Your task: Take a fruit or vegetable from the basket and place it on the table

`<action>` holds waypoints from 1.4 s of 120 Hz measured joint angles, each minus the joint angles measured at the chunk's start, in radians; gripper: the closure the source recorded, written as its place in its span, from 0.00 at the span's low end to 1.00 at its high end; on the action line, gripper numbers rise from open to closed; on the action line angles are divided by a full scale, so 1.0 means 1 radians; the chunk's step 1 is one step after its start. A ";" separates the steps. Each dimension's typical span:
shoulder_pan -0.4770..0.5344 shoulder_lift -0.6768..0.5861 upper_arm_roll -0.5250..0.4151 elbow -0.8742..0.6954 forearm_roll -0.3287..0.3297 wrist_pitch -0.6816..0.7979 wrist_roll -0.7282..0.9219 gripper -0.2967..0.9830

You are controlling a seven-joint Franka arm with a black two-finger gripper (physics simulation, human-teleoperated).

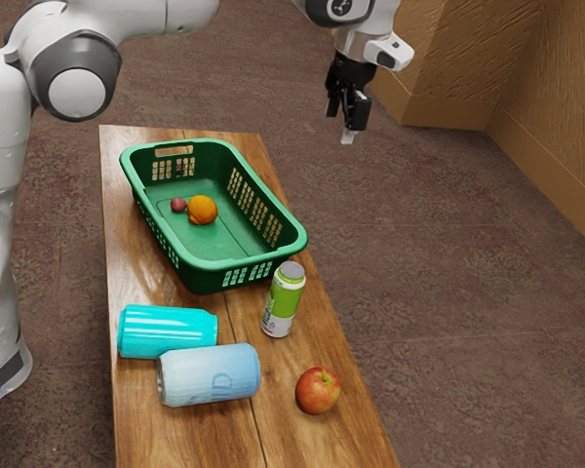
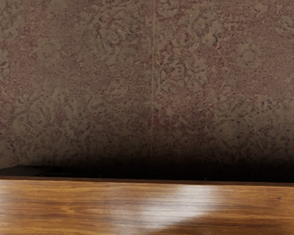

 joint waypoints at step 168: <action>-0.001 -0.495 0.076 -0.867 0.137 0.337 0.008 0.23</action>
